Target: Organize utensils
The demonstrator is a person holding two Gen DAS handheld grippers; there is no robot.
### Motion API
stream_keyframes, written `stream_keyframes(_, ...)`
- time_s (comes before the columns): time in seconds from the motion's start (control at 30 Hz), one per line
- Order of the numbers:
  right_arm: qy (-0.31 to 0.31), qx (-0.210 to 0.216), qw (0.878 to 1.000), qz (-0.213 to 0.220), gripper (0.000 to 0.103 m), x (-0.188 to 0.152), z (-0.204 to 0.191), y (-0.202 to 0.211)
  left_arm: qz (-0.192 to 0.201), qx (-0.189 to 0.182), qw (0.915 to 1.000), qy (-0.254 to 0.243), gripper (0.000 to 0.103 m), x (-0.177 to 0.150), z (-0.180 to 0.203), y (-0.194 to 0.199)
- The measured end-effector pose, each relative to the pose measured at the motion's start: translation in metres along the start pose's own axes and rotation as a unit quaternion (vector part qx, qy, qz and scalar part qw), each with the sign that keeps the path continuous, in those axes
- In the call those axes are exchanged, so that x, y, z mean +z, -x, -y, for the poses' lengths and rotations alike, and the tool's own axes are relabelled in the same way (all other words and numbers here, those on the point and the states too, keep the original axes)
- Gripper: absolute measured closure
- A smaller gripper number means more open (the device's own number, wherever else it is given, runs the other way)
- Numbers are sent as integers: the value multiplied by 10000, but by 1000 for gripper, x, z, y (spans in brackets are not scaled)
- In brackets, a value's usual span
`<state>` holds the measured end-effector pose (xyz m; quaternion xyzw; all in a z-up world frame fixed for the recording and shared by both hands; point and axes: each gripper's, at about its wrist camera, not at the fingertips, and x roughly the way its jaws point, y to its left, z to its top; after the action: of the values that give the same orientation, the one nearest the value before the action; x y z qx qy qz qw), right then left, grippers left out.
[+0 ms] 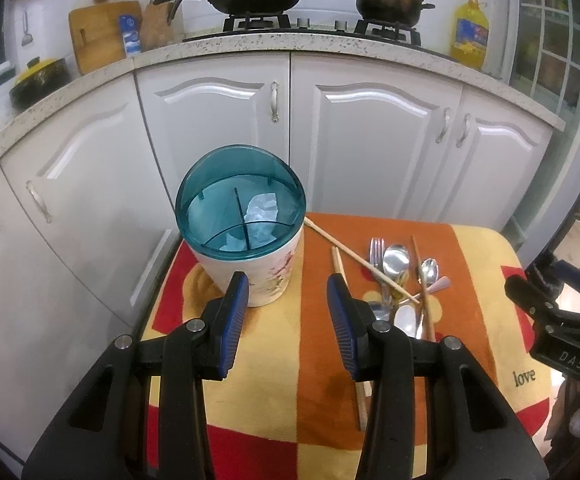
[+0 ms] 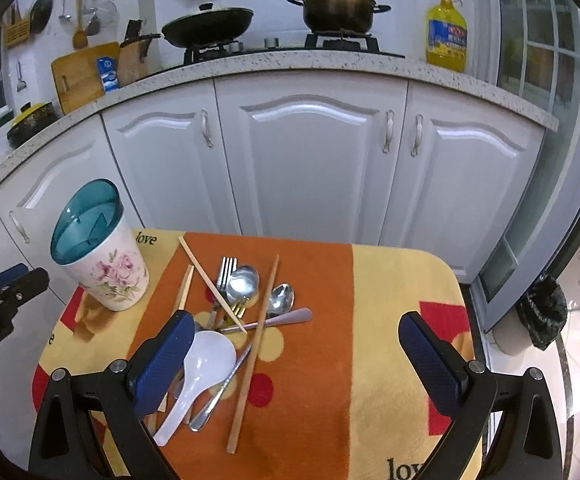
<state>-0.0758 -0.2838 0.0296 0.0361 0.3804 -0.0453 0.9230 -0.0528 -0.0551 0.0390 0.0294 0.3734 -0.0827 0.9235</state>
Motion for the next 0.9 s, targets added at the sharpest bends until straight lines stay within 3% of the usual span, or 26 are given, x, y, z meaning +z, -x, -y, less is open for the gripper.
stream_keyframes(0.9,-33,149,9998,120,1,3,-17,6,-68,-122,9999,66,63,-1,1,-5)
